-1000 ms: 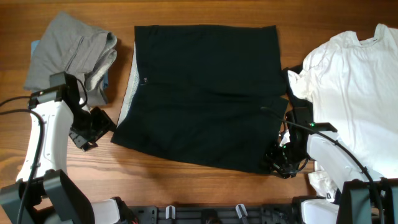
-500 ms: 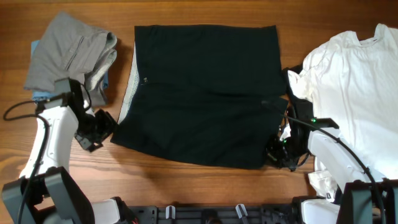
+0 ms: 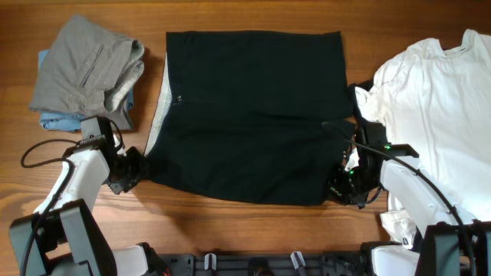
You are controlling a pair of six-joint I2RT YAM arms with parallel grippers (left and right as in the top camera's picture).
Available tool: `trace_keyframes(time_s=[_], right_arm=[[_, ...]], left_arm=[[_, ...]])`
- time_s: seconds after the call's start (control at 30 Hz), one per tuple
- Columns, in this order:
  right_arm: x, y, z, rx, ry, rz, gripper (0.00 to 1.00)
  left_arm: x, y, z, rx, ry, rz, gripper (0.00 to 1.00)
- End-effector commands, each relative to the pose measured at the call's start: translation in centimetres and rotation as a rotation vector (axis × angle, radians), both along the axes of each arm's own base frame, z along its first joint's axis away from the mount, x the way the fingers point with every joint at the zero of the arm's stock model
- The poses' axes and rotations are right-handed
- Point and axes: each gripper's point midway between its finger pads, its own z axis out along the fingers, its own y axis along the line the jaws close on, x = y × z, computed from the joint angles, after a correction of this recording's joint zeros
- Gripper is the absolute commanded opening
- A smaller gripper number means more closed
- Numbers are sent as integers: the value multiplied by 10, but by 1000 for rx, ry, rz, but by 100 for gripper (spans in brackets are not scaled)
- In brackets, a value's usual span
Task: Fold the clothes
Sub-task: 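Grasp the bottom edge of the trousers with both grippers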
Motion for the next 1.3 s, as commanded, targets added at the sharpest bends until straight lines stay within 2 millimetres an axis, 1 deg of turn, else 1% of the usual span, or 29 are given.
trace_keyframes(time_s=[0.0,0.03,0.1,0.13,0.17,0.23,0.27,0.37,0.4,0.47,0.5,0.53,0.63,0.77,0.83,0.93,1.03,1.1,1.27], right_arm=[[7,-1,3,-7,-39,37,4],[7,-2,3,-16,-39,37,4],[7,-4,3,-25,-44,38,4],[8,-4,4,-25,-49,38,4],[8,-4,4,-26,-54,38,4],[9,-4,6,-25,-63,38,4],[10,-4,7,-25,-67,37,4],[10,-4,8,-25,-73,37,4],[10,-4,8,-24,-73,37,4],[10,-4,8,-25,-72,37,4],[10,-4,8,-24,-72,37,4],[10,-4,8,-24,-72,37,4],[10,-4,8,-26,-73,38,4],[11,-7,7,-43,-76,39,4],[10,-9,10,-58,-72,43,4],[14,-17,24,-106,-86,62,4],[22,-24,49,-148,-132,68,4],[28,-29,72,-178,-181,66,4],[41,-35,141,-220,-347,45,4]], left_arm=[[-3,-1,-4,-9,2,-1,18],[-3,-1,-4,-9,3,-2,13],[-3,-1,-4,-9,4,-1,11],[-3,-1,-4,-9,3,-1,15],[-3,-1,-4,-11,2,-1,24],[0,-4,-3,-22,-9,-4,33],[1,-4,-3,-24,-15,-4,41],[3,-4,-5,-27,-29,2,47],[2,-5,-6,-28,-28,12,46],[-1,-5,-9,-30,-22,14,40],[-1,-5,-10,-30,-22,15,34],[-2,-5,-10,-28,-23,15,30],[1,-5,-11,-27,-35,15,4],[1,-5,-10,-27,-35,13,4],[0,-4,-4,-30,-24,16,4],[4,0,18,-30,-22,21,4],[6,3,53,-22,-36,10,4],[5,6,80,-15,-55,21,4],[0,14,142,29,-174,59,4]])
